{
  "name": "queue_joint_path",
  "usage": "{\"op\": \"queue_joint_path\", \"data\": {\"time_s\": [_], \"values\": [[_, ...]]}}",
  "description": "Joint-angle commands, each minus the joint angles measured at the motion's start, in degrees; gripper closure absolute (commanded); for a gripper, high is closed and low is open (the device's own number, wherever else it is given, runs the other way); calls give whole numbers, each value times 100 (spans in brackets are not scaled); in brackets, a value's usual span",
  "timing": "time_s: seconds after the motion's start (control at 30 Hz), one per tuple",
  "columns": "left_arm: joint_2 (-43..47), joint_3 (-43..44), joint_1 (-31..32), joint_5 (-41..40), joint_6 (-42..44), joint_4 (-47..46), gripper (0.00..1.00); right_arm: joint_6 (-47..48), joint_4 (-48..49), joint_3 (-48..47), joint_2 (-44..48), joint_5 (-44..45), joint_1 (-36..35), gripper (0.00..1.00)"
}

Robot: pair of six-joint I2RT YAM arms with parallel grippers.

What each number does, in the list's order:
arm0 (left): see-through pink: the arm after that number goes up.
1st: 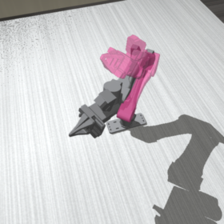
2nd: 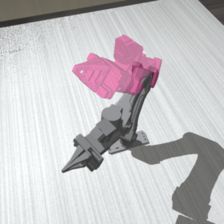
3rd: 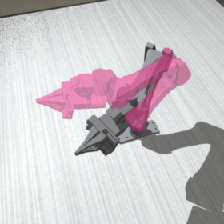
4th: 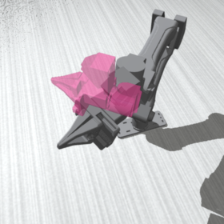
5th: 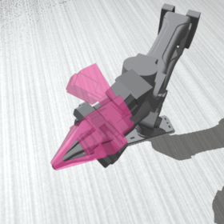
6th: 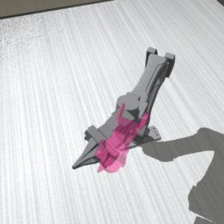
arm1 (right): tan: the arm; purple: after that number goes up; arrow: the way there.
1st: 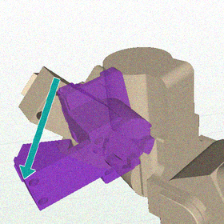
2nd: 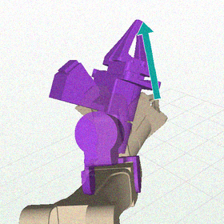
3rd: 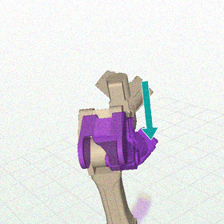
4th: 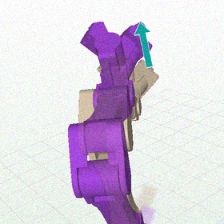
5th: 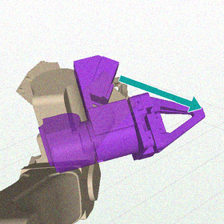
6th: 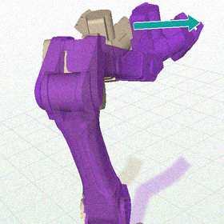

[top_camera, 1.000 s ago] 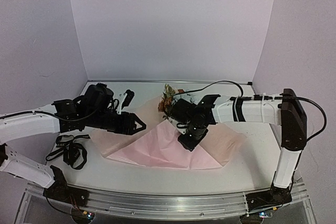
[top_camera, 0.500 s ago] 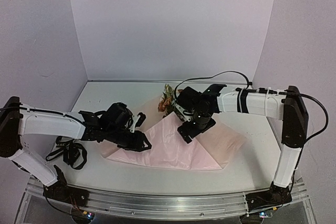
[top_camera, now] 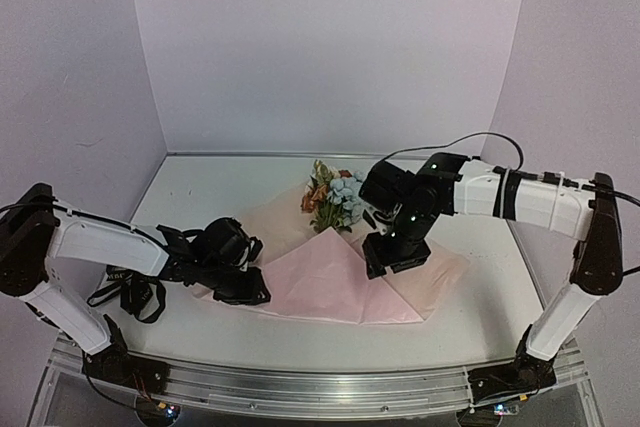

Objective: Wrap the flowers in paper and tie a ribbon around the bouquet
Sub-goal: Press the fold line on the 1/4-folded wrapping paper.

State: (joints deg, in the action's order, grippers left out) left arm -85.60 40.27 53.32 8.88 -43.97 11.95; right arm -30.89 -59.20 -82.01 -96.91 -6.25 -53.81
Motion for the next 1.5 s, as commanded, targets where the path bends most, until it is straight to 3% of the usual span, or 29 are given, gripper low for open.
{"op": "queue_joint_path", "data": {"time_s": [0.0, 0.3, 0.47, 1.1, 1.3, 1.47], "values": [[103, -190, 21, -124, -285, -19, 79, -930, 169, 406, -177, -299, -246, 51], [150, -604, 29, -242, -498, 2, 82, -1849, 1274, 1092, -597, -434, -329, 65], [141, -626, 43, -234, -547, -36, 82, -1973, 1410, 1403, -733, -150, -327, 71], [633, -1161, 163, -680, -1194, 181, 86, -1908, 1481, 2153, -856, 212, -28, 78], [874, -486, 423, -823, -651, 207, 84, -1789, 1410, 2093, -852, 6, -18, 78], [570, 232, 803, -1024, -215, 30, 82, -1702, 1321, 2022, -819, -94, -20, 78]]}}
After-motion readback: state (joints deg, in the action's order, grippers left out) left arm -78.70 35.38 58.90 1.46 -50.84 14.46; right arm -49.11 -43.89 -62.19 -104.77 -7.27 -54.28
